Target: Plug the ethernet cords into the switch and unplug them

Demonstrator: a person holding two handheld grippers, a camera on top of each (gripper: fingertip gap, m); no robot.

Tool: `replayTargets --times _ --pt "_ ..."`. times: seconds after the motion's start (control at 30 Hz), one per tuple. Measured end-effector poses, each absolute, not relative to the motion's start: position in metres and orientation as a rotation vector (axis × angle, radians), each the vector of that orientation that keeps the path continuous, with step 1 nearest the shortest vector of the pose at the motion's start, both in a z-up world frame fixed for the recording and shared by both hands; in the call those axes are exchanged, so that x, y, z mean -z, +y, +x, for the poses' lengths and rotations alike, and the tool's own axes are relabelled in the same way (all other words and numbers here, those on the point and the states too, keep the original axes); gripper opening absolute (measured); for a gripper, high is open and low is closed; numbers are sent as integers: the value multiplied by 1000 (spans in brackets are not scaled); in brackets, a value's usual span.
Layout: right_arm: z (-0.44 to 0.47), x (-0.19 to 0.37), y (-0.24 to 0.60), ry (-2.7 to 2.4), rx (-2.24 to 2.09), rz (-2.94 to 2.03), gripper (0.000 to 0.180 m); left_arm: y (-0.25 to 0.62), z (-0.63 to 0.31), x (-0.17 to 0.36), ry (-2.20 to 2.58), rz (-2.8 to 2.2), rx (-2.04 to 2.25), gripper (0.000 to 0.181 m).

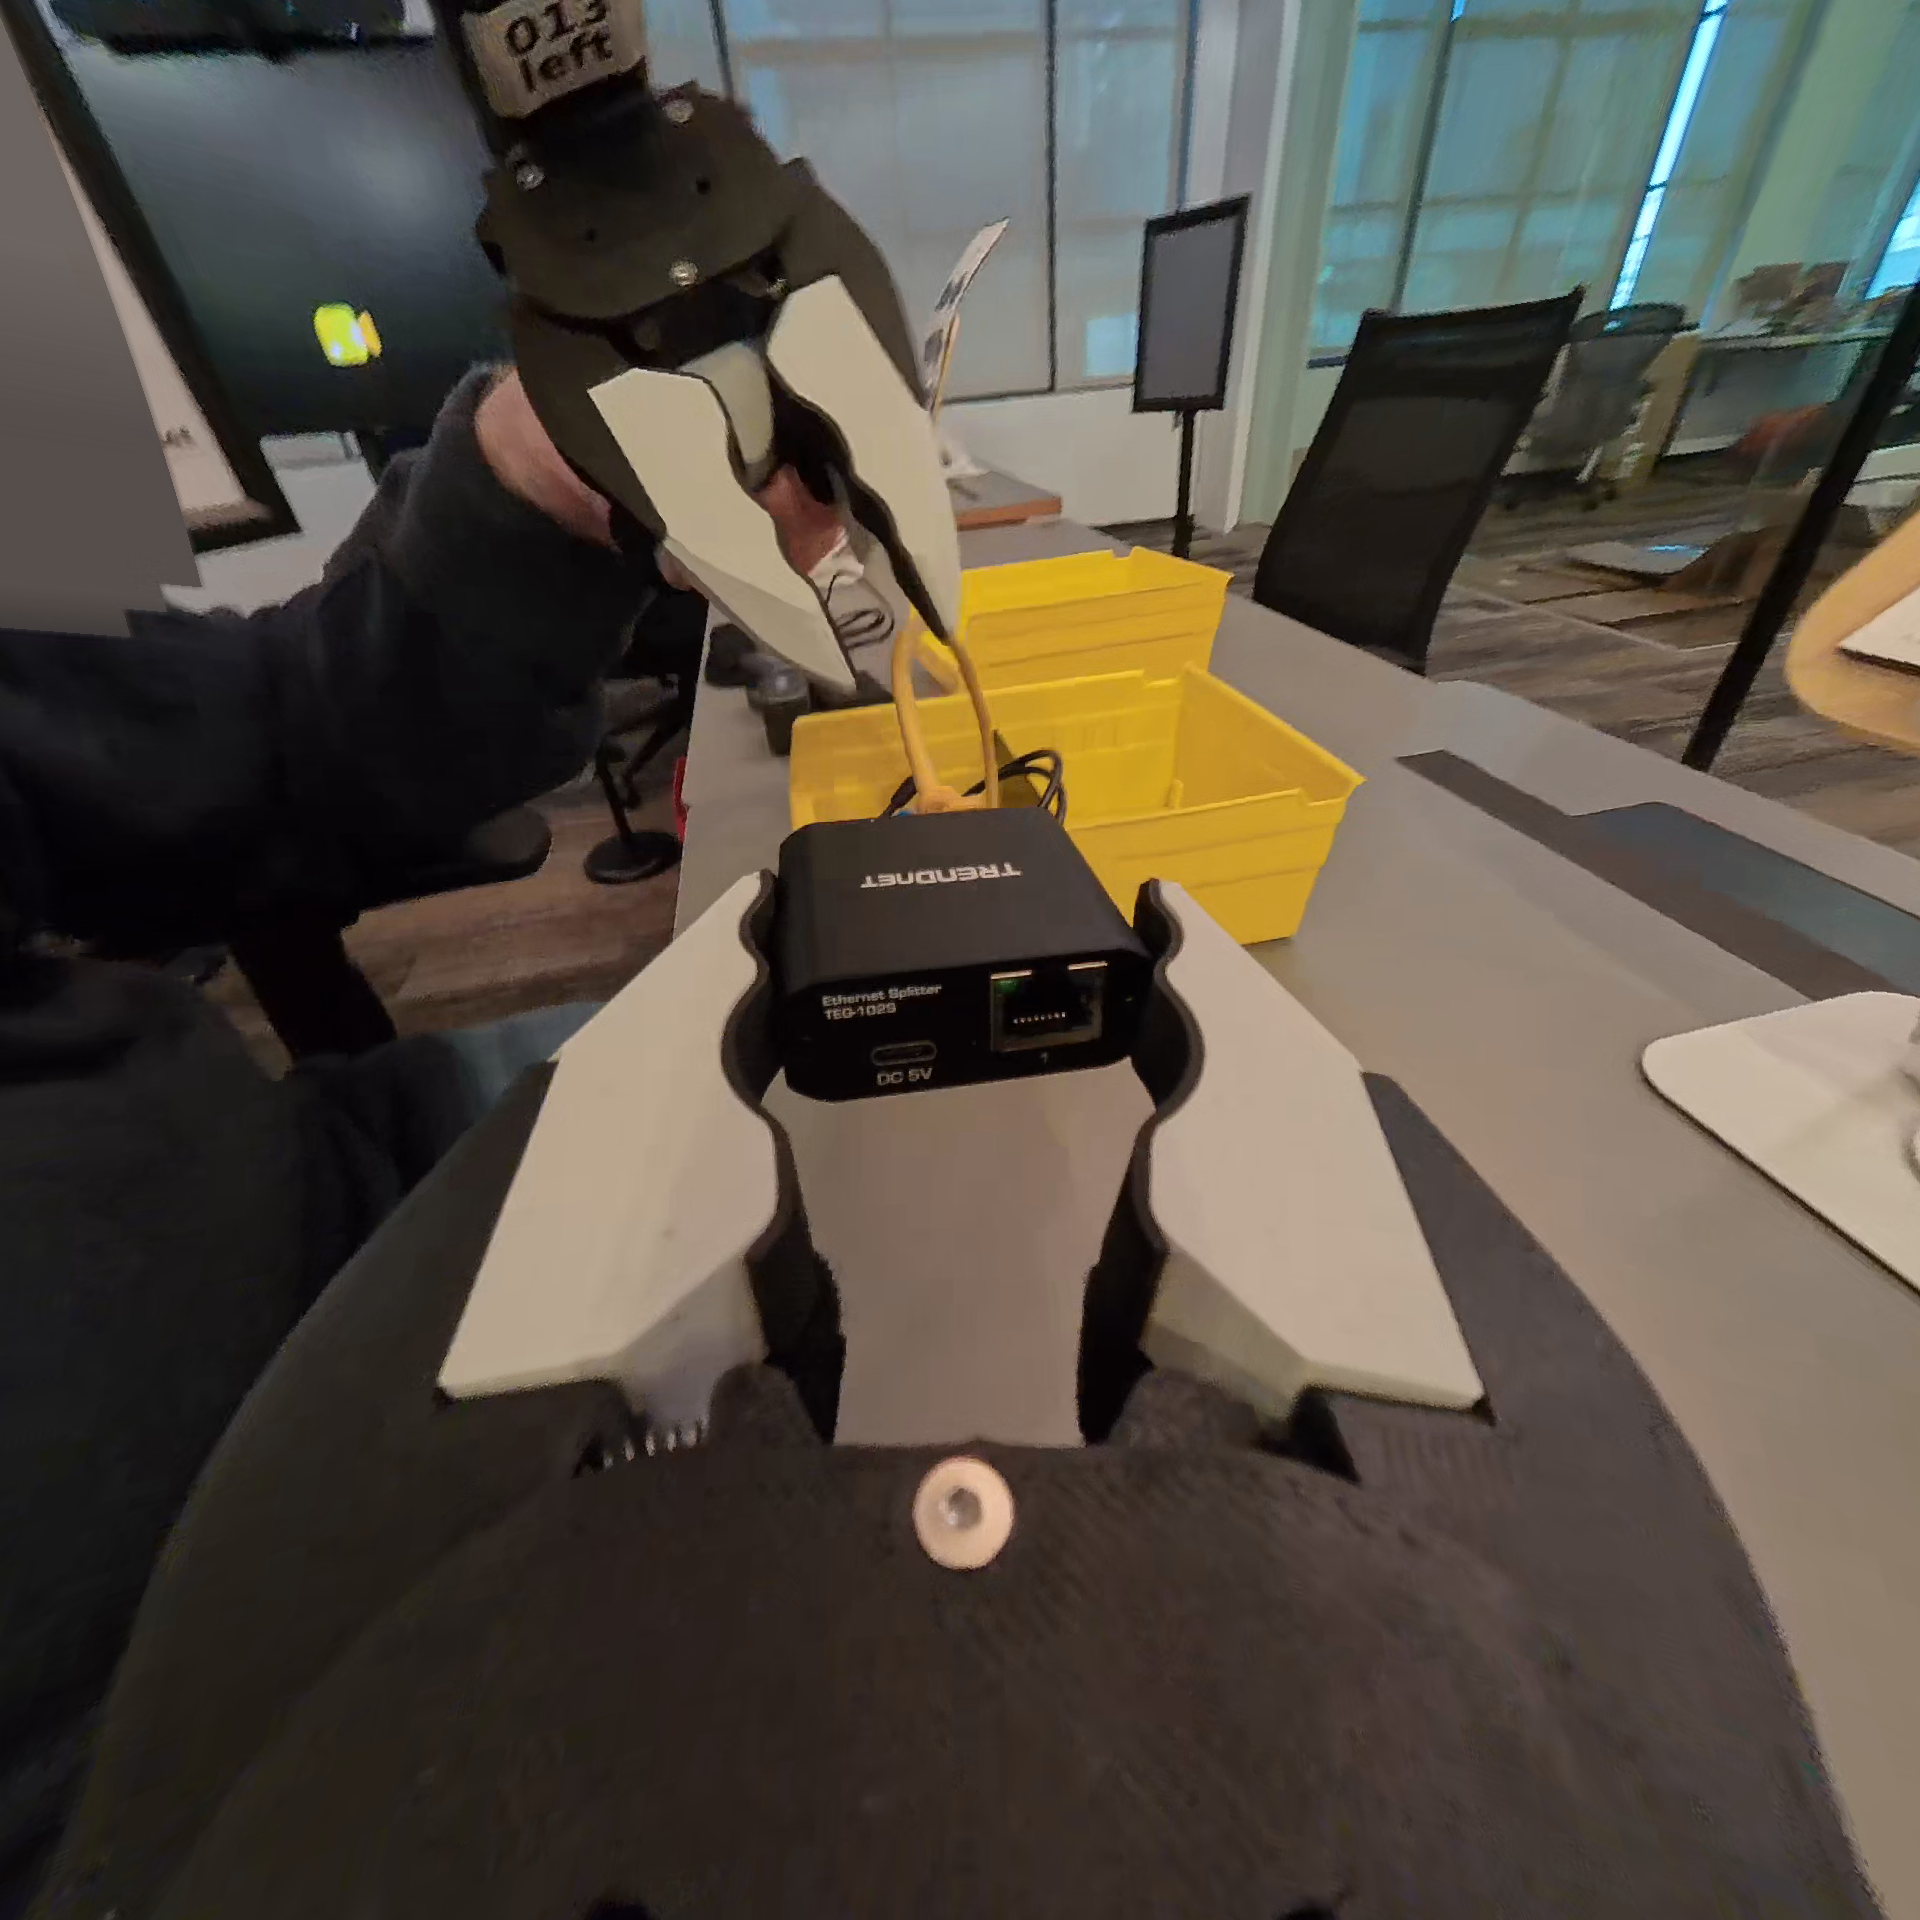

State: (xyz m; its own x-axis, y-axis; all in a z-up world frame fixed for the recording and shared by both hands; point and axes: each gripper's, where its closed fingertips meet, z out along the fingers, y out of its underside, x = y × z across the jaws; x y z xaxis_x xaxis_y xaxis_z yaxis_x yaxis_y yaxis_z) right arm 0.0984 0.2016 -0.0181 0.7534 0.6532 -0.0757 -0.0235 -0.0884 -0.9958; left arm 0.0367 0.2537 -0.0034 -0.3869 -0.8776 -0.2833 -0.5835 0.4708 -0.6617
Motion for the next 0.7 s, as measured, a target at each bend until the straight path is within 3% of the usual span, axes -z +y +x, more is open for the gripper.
replayTargets --times 0.13,0.3,0.7 --pt "117 7 202 -425 -596 -1523 67 293 4 -25 1968 -1274 527 24" --pt "133 -19 195 -352 -561 -1426 67 356 -43 -16 1831 -1447 284 25" --pt "124 -8 198 -396 -536 -1471 67 432 -155 115 1708 -2104 -57 34"
